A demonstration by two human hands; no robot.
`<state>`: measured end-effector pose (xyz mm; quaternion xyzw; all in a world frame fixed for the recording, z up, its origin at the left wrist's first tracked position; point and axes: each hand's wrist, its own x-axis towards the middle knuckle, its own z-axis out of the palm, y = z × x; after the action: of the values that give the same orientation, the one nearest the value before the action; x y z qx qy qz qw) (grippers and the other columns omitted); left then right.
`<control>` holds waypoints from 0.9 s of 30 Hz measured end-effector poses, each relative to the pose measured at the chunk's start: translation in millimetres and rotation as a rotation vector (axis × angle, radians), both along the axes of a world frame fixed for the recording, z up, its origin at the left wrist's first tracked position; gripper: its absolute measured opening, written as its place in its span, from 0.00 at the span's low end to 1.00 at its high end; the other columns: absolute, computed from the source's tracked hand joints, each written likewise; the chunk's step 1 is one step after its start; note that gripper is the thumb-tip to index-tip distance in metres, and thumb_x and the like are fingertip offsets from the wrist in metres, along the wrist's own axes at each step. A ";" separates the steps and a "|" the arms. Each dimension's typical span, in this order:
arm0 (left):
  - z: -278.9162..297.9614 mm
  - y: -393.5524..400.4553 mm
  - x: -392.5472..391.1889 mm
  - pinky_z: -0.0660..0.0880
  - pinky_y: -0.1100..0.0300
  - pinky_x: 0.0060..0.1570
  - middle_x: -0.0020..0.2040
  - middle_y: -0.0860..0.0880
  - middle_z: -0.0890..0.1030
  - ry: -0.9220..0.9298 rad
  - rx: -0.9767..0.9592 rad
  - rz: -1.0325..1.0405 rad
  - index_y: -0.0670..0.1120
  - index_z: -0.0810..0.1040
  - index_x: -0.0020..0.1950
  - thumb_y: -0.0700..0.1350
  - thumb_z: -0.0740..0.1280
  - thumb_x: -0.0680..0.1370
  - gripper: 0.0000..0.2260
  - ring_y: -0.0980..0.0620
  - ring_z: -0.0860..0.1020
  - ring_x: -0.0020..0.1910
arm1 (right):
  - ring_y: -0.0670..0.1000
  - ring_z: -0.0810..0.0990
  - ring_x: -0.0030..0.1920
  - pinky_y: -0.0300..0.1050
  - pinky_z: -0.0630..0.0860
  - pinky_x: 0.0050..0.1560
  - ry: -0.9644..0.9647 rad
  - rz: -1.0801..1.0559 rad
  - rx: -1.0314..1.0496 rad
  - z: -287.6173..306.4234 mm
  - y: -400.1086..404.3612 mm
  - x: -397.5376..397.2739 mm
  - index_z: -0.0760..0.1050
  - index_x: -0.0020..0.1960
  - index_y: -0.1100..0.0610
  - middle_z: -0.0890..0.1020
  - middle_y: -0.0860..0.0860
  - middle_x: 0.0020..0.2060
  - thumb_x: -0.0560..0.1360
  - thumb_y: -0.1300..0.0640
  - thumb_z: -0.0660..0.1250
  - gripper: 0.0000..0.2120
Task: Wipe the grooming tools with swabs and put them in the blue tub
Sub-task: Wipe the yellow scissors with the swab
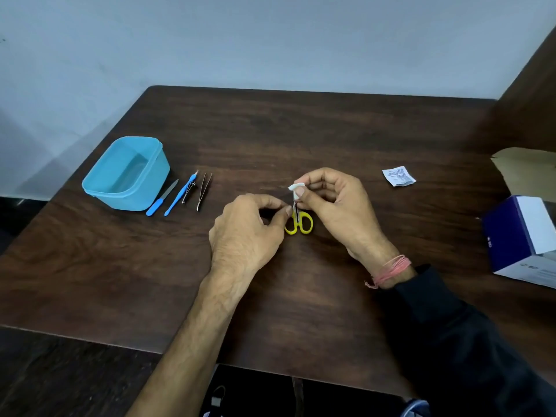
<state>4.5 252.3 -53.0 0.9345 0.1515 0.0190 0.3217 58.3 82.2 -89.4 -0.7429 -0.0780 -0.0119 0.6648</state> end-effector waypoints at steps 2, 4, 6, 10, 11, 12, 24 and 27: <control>-0.2 -1.9 -3.9 0.73 0.56 0.51 0.55 0.63 0.82 -0.034 0.045 -0.019 0.67 0.85 0.57 0.71 0.77 0.73 0.17 0.59 0.83 0.50 | 0.54 0.91 0.47 0.63 0.87 0.58 -0.001 -0.012 0.002 -0.5 1.3 0.0 0.87 0.52 0.56 0.90 0.54 0.47 0.81 0.62 0.77 0.03; 1.8 -4.6 -7.0 0.73 0.56 0.52 0.56 0.63 0.80 -0.035 0.104 -0.032 0.66 0.85 0.57 0.74 0.79 0.68 0.22 0.58 0.83 0.52 | 0.55 0.91 0.47 0.64 0.87 0.59 -0.001 -0.022 -0.009 -1.3 1.4 1.0 0.87 0.52 0.55 0.90 0.53 0.47 0.81 0.61 0.77 0.02; 4.2 -6.9 -6.5 0.71 0.56 0.51 0.55 0.62 0.80 -0.006 0.117 -0.042 0.65 0.86 0.55 0.72 0.80 0.69 0.20 0.55 0.83 0.54 | 0.53 0.91 0.48 0.62 0.87 0.58 -0.014 -0.028 -0.031 -1.4 0.5 1.3 0.87 0.51 0.53 0.90 0.51 0.47 0.81 0.59 0.77 0.02; 10.1 -7.9 0.0 0.75 0.55 0.51 0.51 0.60 0.83 0.096 0.044 -0.069 0.63 0.86 0.54 0.68 0.83 0.69 0.19 0.53 0.83 0.51 | 0.52 0.90 0.49 0.53 0.87 0.55 -0.052 -0.034 -0.025 -0.8 -0.4 -0.1 0.88 0.52 0.54 0.90 0.50 0.46 0.81 0.60 0.78 0.02; 10.8 -7.9 1.4 0.77 0.55 0.52 0.49 0.59 0.83 0.127 0.020 -0.074 0.63 0.85 0.54 0.67 0.84 0.69 0.19 0.53 0.83 0.50 | 0.52 0.89 0.49 0.50 0.86 0.55 -0.062 -0.030 -0.005 -0.6 -0.2 -0.5 0.88 0.52 0.54 0.91 0.51 0.47 0.81 0.60 0.78 0.02; 10.3 -7.7 2.6 0.79 0.55 0.53 0.47 0.60 0.84 0.149 -0.007 -0.077 0.62 0.85 0.54 0.66 0.84 0.69 0.18 0.53 0.84 0.49 | 0.52 0.89 0.49 0.49 0.85 0.54 -0.071 -0.024 0.028 0.4 0.1 -1.0 0.88 0.52 0.55 0.91 0.52 0.47 0.81 0.61 0.78 0.02; -11.5 -3.6 39.6 0.84 0.60 0.33 0.45 0.47 0.87 -0.014 -0.761 -0.217 0.43 0.83 0.57 0.43 0.83 0.76 0.14 0.51 0.89 0.44 | 0.51 0.88 0.48 0.57 0.87 0.52 -0.041 -0.043 0.153 0.6 -8.6 2.0 0.84 0.52 0.52 0.89 0.49 0.48 0.84 0.62 0.74 0.06; -5.6 1.1 68.6 0.83 0.60 0.31 0.43 0.47 0.87 0.069 -0.694 -0.407 0.43 0.85 0.58 0.42 0.83 0.76 0.14 0.53 0.88 0.43 | 0.55 0.89 0.43 0.54 0.89 0.44 -0.111 -0.137 0.002 -1.2 -19.5 12.5 0.85 0.52 0.52 0.90 0.51 0.45 0.82 0.64 0.76 0.07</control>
<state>73.1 253.3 -58.5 0.7813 -0.0283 -0.1288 0.6100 70.8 62.7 -90.6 -0.7438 -0.0638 -0.0988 0.6579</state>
